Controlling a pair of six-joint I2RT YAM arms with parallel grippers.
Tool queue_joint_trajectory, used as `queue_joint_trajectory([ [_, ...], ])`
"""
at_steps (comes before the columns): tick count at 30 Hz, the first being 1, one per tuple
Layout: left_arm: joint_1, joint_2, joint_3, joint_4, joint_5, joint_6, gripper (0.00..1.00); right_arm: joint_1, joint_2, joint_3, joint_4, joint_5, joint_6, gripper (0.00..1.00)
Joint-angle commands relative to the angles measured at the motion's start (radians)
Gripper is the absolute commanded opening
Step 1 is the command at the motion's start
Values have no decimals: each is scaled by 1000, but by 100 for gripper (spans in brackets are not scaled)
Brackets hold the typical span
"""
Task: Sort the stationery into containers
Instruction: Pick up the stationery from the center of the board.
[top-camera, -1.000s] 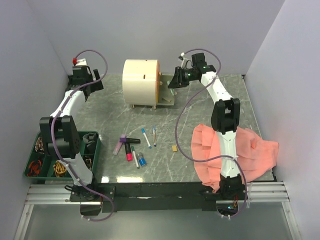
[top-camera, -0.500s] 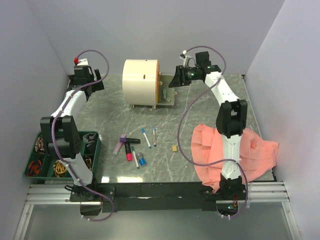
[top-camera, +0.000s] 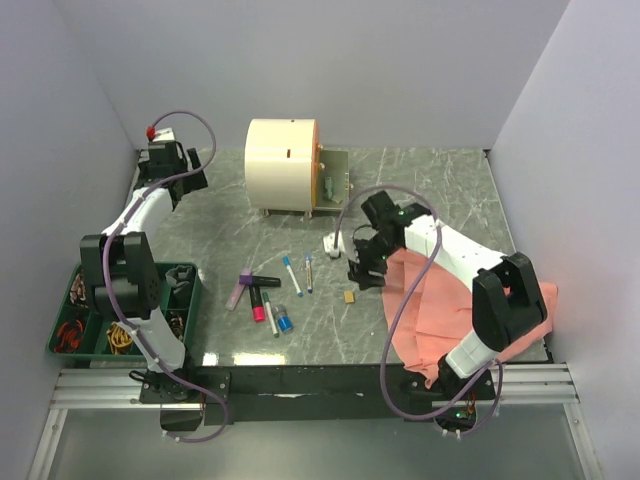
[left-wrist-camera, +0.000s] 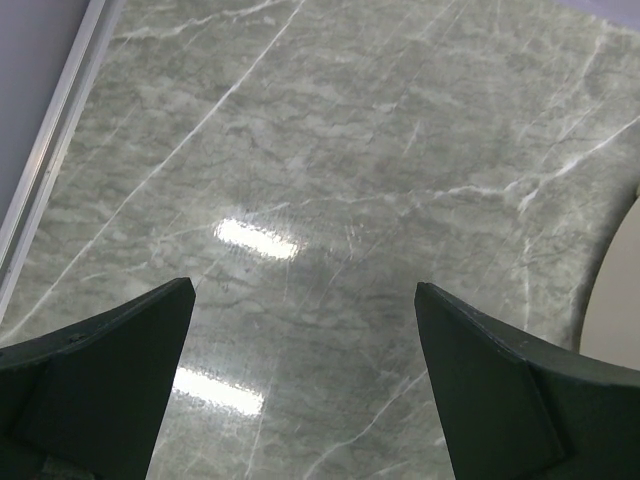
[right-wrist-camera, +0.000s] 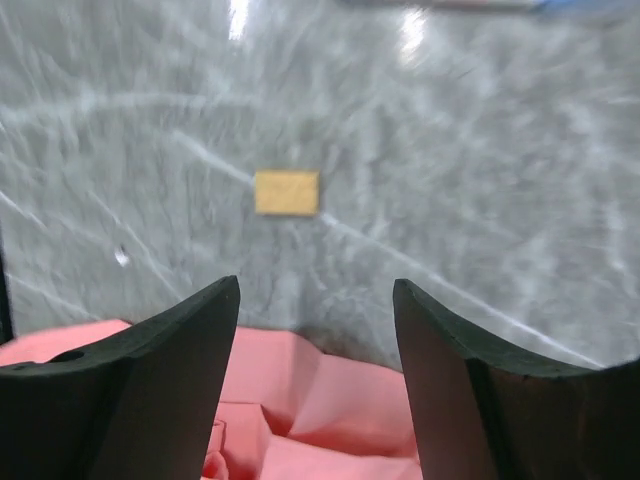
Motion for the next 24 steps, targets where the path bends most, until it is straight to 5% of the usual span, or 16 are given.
queue_joint_trajectory([
  [1,11,-61,-31,30,-11,-38,100,30,-52,-107,182,127,-123,72],
  [13,20,-92,-74,1,7,-58,100,171,50,-130,211,225,-83,81],
  [24,27,-103,-101,4,5,-56,100,228,115,-98,194,248,17,79],
])
